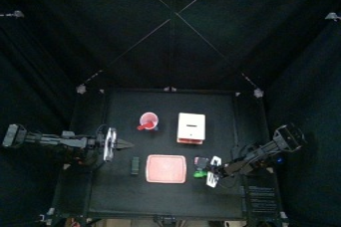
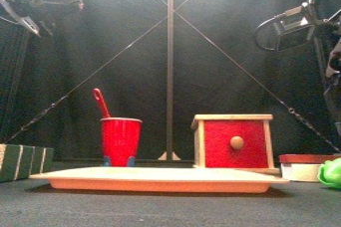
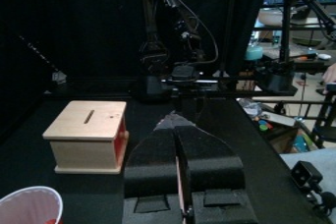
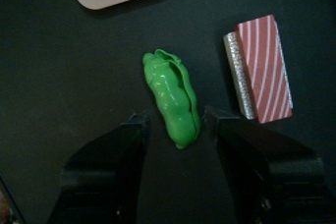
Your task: Grab pea
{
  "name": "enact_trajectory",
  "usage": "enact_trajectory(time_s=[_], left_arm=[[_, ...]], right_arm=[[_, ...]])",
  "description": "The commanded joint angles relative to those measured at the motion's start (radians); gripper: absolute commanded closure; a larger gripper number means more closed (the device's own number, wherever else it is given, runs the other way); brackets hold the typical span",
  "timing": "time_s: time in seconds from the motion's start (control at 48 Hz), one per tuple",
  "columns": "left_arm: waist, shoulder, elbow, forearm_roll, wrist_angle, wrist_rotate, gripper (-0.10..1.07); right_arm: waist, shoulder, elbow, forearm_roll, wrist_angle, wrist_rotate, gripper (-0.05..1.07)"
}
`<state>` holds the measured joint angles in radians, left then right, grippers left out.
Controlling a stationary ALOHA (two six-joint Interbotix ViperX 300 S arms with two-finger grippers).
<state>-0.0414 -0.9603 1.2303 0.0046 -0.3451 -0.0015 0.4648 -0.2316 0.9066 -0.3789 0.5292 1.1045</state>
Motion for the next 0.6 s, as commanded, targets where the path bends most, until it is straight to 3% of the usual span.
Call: enact_trajectory(time_s=[0.0, 0.583], left_arm=[[-0.003, 0.006, -0.014, 0.000, -0.012, 0.000, 1.01], [-0.003, 0.006, -0.014, 0.000, -0.012, 0.000, 1.01]], right_arm=[[0.002, 0.008, -0.028, -0.009, -0.005, 0.002, 0.16], [0.002, 0.138, -0.058, -0.028, -0.015, 0.000, 0.17]])
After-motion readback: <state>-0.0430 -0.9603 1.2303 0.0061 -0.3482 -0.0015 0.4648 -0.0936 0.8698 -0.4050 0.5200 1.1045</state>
